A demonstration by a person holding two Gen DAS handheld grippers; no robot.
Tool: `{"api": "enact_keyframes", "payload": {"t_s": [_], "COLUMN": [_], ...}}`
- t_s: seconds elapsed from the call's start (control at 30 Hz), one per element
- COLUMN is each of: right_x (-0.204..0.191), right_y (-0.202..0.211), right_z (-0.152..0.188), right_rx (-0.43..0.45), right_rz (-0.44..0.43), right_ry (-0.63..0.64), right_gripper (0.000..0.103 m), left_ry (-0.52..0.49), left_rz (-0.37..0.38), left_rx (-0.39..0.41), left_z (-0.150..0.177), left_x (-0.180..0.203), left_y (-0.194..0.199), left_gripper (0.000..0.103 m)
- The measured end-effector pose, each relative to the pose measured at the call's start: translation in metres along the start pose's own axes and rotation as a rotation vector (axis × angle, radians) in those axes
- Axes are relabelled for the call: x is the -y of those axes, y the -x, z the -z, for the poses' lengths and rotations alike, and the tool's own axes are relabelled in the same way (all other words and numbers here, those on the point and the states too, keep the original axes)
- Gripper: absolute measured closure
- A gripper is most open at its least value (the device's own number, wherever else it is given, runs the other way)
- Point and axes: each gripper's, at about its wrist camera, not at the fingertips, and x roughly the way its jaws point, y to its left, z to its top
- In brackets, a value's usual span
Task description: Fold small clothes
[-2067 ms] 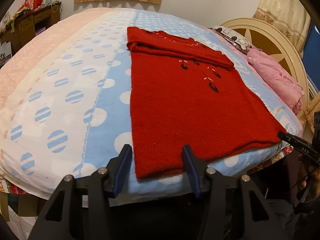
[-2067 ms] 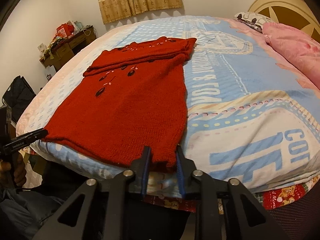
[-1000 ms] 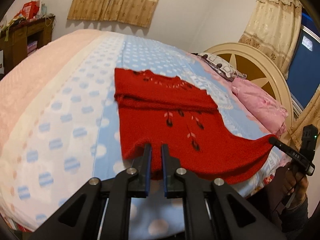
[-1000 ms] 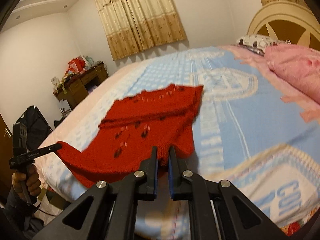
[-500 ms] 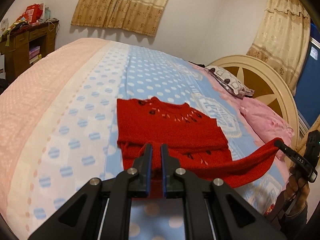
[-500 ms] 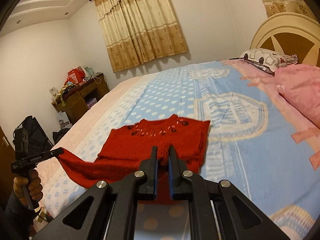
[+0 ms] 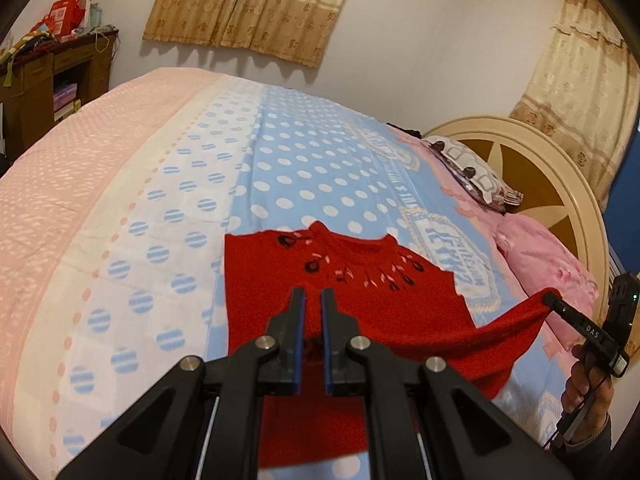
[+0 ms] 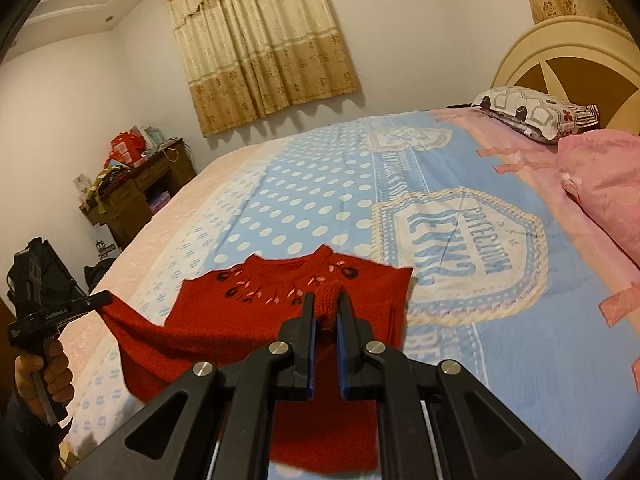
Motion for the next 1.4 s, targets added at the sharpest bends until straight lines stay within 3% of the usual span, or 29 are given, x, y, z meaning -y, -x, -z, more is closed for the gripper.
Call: {"api": "enact_keyframes", "payload": {"t_s": [0.33,0.57,0.73,1.03,1.1,1.23,1.4], "right_x": [0.013,0.035,0.049,0.052,0.051,0.055,0.047], "right_y": [-0.084,-0.158,-0.199,-0.224,-0.225,-0.222,-0.203], "right_z": [-0.037,-0.043,-0.035,-0.034,-0.038,-0.048,-0.052], "right_rx": [-0.071,-0.154,-0.23,-0.256,-0.243,-0.203,-0.175], "right_rz": [0.058,0.105,0.09,0.109,0.124,0.122,0.148], "right_ry": [-0.003,-0.044,-0.071,-0.064,-0.058,-0.069,-0.042], "right_gripper": [0.095,0.095,0.094,0.093,0.085,0.049,0.044], "left_ry": [0.023,0.026,0.027,0.012,0.016,0.038,0.022], "left_rz": [-0.039,-0.114,-0.162,-0.223,-0.235,-0.246,-0.288], "left_rx": [-0.031,-0.088,-0.115,-0.101,-0.085,-0.084,-0.079], "left_z": [-0.044,-0.051,-0.047,-0.049,-0.05,-0.051,-0.036], "left_x": [-0.015,-0.032,-0.042,-0.045,-0.047,-0.054,-0.057], "left_y": [-0.07,-0.129,-0.157,-0.17,-0.165,-0.157,-0.14], "left_gripper": [0.096,0.096,0.096,0.093,0.092,0.087,0.075]}}
